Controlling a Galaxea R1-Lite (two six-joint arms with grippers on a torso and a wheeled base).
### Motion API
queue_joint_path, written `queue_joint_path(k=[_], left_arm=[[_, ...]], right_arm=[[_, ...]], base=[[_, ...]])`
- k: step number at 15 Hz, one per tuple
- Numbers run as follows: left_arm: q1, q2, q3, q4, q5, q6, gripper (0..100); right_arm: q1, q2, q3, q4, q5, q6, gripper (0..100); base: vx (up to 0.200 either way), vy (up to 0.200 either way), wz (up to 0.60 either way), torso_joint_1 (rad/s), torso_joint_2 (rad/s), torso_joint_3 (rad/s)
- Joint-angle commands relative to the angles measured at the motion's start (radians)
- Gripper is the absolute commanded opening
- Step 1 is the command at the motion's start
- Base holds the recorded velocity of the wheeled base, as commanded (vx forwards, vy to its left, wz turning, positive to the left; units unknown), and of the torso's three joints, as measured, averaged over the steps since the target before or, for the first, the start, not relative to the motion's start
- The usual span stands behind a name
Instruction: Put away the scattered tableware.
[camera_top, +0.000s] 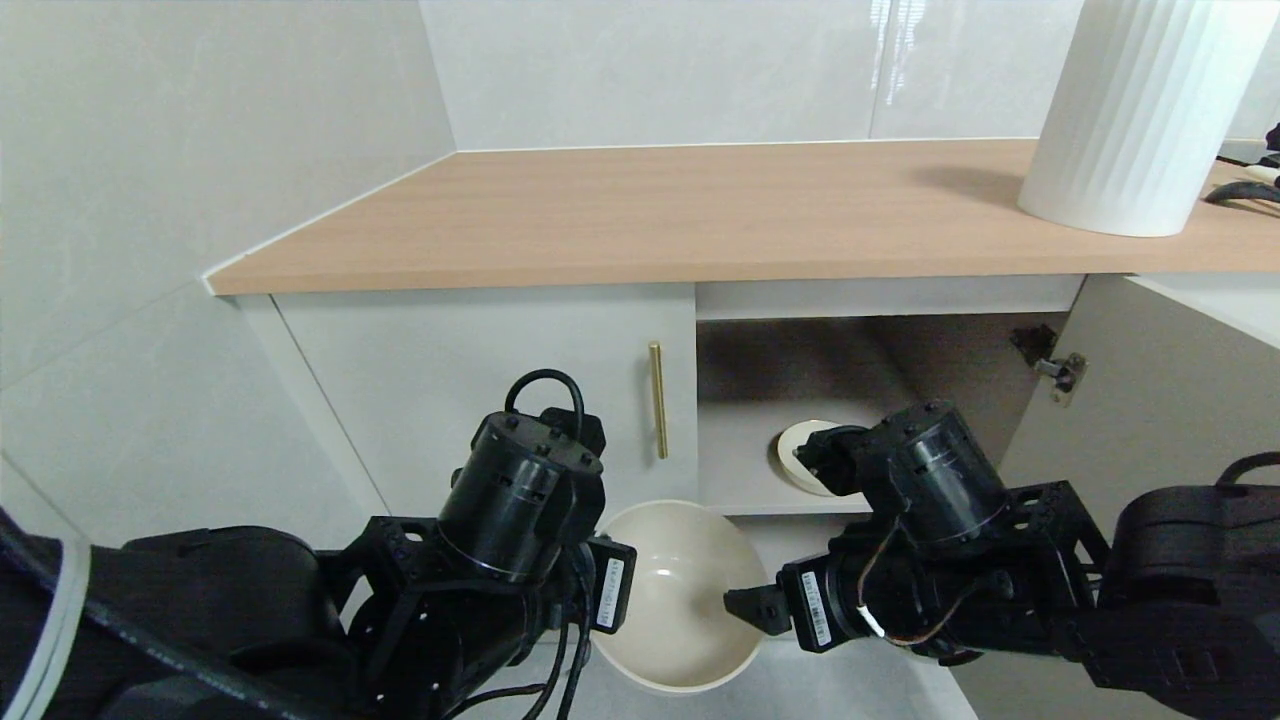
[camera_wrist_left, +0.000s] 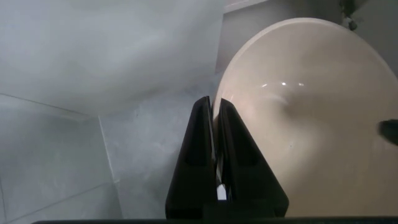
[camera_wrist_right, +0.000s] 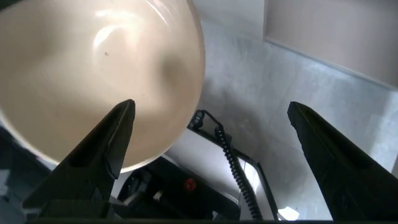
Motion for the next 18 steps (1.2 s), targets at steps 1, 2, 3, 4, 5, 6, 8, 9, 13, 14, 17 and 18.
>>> queue_joint_path(k=[1,2,3,4,5,6,8,9,13,14,17,18], left_arm=[[-0.005,-0.009,0.002,-0.011,0.01,0.0,0],[-0.005,-0.007,0.002,-0.013,0.01,0.0,0],[-0.007,-0.004,0.003,-0.013,0.01,0.0,0],[-0.007,-0.002,0.003,-0.013,0.01,0.0,0],[-0.007,-0.001,0.003,-0.011,0.01,0.0,0],[-0.007,0.002,0.003,-0.011,0.01,0.0,0],[-0.007,0.005,0.003,-0.011,0.01,0.0,0],[-0.007,0.005,0.005,-0.011,0.01,0.0,0],[-0.007,0.005,0.005,-0.011,0.01,0.0,0],[-0.007,0.005,0.005,-0.011,0.01,-0.002,0],[-0.007,0.005,0.008,-0.011,0.01,0.001,0],[-0.007,0.005,0.014,-0.011,0.012,0.004,0]], right_arm=[[-0.001,0.025,0.0,-0.009,0.0,0.008,100],[-0.001,0.027,0.0,-0.01,0.002,0.013,100],[-0.001,0.03,0.0,-0.012,0.002,0.014,0],[-0.001,0.031,0.0,-0.026,0.002,0.024,0],[0.0,0.03,0.003,-0.038,0.0,0.027,0],[0.0,0.03,0.005,-0.039,0.0,0.027,0],[0.0,0.028,0.008,-0.039,0.0,0.027,0],[0.0,0.028,0.008,-0.039,-0.001,0.025,0],[0.0,0.03,0.008,-0.039,-0.001,0.025,0],[0.0,0.03,0.008,-0.039,-0.001,0.025,0],[0.0,0.03,0.008,-0.039,-0.001,0.025,0],[0.0,0.03,0.009,-0.039,-0.001,0.025,0]], base=[[0.0,0.0,0.0,0.0,0.0,0.0],[0.0,0.0,0.0,0.0,0.0,0.0],[0.0,0.0,0.0,0.0,0.0,0.0],[0.0,0.0,0.0,0.0,0.0,0.0],[0.0,0.0,0.0,0.0,0.0,0.0],[0.0,0.0,0.0,0.0,0.0,0.0],[0.0,0.0,0.0,0.0,0.0,0.0],[0.0,0.0,0.0,0.0,0.0,0.0],[0.0,0.0,0.0,0.0,0.0,0.0],[0.0,0.0,0.0,0.0,0.0,0.0],[0.0,0.0,0.0,0.0,0.0,0.0],[0.0,0.0,0.0,0.0,0.0,0.0]])
